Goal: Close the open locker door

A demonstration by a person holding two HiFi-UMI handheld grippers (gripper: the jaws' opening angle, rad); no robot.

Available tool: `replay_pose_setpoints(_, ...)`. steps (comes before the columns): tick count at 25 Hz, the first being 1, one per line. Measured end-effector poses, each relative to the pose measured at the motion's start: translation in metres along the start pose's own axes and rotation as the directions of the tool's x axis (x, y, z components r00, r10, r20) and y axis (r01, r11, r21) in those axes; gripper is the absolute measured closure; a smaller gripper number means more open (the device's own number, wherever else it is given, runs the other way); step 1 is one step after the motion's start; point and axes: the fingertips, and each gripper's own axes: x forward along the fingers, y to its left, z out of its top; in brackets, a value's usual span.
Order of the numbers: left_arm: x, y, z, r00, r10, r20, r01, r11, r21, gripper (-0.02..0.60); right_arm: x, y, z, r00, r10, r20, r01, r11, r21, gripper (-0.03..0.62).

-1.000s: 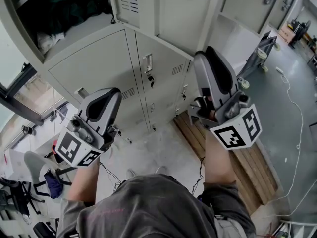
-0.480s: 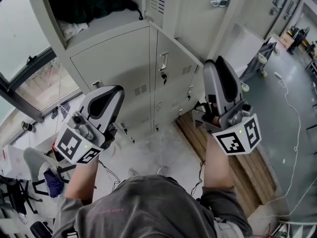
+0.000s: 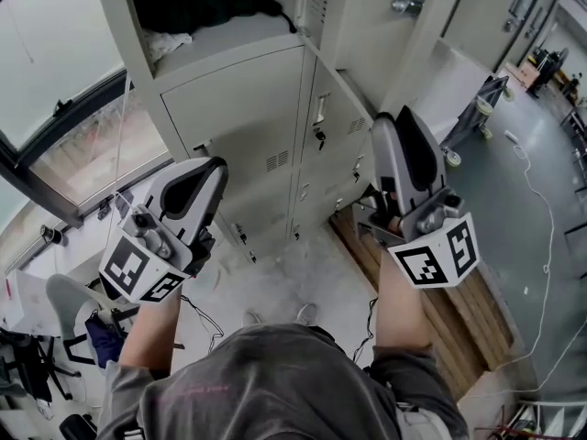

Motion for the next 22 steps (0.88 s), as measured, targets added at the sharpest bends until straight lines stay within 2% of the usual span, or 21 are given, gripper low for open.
replay_pose_setpoints(22,-0.083,0.053,0.005,0.999,0.051,0.009,-0.051,0.998,-0.029,0.566,0.043,0.084,-0.035,1.000,0.016,0.008,-0.015,0.999,-0.038,0.487)
